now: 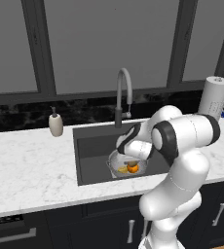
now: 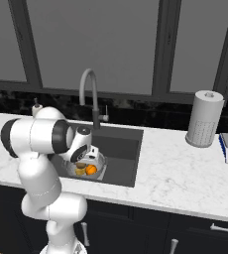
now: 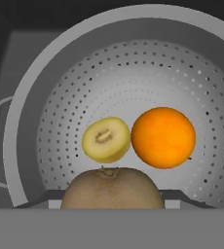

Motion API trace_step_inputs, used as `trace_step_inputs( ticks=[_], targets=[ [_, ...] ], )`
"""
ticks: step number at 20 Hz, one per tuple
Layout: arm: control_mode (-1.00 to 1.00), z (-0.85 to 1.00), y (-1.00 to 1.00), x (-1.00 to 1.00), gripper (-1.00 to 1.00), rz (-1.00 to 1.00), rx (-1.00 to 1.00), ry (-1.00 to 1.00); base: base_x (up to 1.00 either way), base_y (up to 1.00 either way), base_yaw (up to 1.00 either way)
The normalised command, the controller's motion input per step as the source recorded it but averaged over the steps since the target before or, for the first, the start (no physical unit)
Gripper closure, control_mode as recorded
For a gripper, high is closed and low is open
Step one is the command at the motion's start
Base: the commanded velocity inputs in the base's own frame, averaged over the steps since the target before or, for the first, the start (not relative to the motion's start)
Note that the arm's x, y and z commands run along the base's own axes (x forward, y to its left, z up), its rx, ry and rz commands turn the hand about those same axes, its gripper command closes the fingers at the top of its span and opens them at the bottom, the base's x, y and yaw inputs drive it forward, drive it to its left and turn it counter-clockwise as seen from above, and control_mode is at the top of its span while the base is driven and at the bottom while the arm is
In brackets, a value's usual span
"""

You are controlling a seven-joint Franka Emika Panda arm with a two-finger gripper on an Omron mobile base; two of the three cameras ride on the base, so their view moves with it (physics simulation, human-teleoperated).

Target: Put the colander in the sink, put the kiwi, orange, kiwi in the colander, and turn on the sink faucet and pour water over the colander.

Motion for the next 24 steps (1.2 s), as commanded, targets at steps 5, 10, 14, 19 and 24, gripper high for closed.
trace_step_inputs(
  ticks=[5,10,14,19,24],
  targets=[
    [-1.0,-0.16,0.03,0.1,1.0,-0.01,0.0,0.02,0.0,0.0,0.0],
    [-1.0,-0.16,0.01,0.04,1.0,0.0,0.0,0.01,0.0,0.0,0.0],
    [-1.0,-0.11,0.01,0.07,1.0,0.0,0.0,0.0,0.0,0.0,0.0],
    [-1.0,-0.1,0.05,0.11,-1.0,0.0,0.0,0.0,0.0,0.0,0.0],
    [-1.0,-0.09,0.01,0.09,-1.0,0.0,0.0,0.0,0.0,0.0,0.0]
  ],
)
